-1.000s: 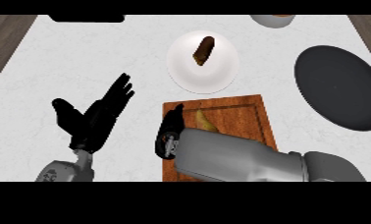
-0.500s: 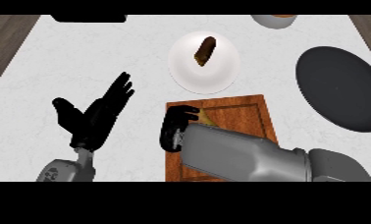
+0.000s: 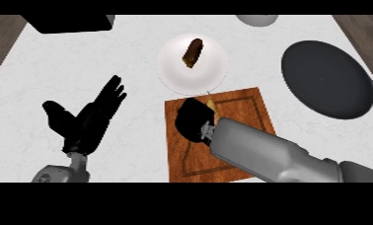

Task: Pick the pear from the cutting board and place it in the pan

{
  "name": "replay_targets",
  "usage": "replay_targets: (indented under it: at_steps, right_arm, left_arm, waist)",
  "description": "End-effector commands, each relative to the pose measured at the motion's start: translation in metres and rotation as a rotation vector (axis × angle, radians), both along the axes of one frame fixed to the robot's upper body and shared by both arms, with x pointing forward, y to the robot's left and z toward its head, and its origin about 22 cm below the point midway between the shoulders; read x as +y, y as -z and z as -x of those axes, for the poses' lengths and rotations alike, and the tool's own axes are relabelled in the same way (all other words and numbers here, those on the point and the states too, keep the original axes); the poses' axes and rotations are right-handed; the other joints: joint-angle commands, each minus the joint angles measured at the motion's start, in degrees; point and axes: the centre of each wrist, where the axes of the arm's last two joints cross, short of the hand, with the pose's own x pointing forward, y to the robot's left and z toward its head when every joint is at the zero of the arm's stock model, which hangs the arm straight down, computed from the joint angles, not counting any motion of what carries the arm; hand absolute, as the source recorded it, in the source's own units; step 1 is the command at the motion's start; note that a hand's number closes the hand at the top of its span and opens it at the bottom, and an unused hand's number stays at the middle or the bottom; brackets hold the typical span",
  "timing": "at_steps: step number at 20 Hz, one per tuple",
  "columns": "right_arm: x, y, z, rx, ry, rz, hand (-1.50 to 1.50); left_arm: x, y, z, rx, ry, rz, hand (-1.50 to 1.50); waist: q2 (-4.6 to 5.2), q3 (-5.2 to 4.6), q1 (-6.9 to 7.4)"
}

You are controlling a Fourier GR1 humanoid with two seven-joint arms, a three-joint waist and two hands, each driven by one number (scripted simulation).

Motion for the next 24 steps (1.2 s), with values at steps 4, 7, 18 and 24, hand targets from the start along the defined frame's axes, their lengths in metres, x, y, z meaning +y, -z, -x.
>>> replay_targets:
  at_steps: [4,7,18,24]
  right_arm:
    - [-0.107,0.007,-0.012,-0.060,0.442,-0.460,1.50]
    - [-0.120,-0.024,-0.006,-0.214,0.465,-0.698,1.50]
    - [-0.200,-0.072,0.062,-0.304,0.653,-1.366,1.50]
    - [-0.262,-0.068,0.099,-0.290,0.797,-1.517,1.50]
  left_arm:
    - [0.024,0.010,0.016,0.030,-0.119,-0.004,0.00]
    - [0.020,0.013,0.020,0.045,-0.127,0.006,0.00]
    - [0.024,0.008,0.025,0.006,-0.095,-0.004,0.00]
    - [0.010,-0.007,0.011,-0.026,-0.002,0.003,0.00]
  waist:
    - [-0.92,0.09,-7.25]
    - [-1.56,-0.05,-7.38]
    - [-0.02,-0.21,-5.14]
    - [1.16,-0.28,-0.72]
